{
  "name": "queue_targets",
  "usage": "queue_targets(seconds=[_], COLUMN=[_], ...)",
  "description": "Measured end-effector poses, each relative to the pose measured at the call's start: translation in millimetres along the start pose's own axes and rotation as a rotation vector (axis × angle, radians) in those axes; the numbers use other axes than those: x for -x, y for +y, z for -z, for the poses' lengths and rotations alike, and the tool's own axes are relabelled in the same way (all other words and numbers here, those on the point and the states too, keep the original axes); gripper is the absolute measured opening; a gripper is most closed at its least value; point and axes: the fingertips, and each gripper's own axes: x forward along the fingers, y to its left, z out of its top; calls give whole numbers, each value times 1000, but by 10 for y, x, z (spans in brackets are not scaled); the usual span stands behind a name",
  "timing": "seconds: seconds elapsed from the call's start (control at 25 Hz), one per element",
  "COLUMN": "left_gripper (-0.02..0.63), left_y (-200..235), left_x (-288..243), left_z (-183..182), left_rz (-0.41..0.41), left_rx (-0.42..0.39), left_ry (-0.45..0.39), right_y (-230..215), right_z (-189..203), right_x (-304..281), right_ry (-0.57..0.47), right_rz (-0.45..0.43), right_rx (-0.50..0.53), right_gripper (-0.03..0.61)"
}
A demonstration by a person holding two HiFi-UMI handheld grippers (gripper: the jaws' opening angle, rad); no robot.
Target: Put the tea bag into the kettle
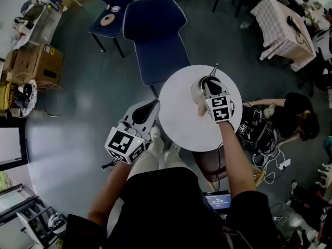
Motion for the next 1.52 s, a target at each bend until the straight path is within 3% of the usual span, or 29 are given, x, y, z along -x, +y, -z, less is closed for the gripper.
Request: queue_targets(seconds=[0.28, 0.44, 0.76, 0.92, 1.16, 1.52], left_gripper=[15, 15, 15, 15, 15, 15], left_y=[5, 17, 20, 45, 67, 69], left_x=[-32, -43, -51, -51, -99, -208], left_z=[-1, 1, 5, 9, 11, 25], left_rz=[20, 31, 42, 44, 62, 97], left_rx=[-8, -14, -19, -20, -25, -37], left_ry=[1, 3, 6, 6, 8, 5], right_y=[10, 37, 14, 20, 64, 32], right_z=[22, 21, -8, -64, -226, -642], right_x=[-39, -58, -28, 12, 116, 438], right_ry=[-3, -10, -28, -55, -119, -296], right_rz=[2, -10, 17, 25, 32, 19], right_rx=[-48, -84, -89, -85, -104, -184], right_gripper=[41, 104, 103, 61, 35, 21])
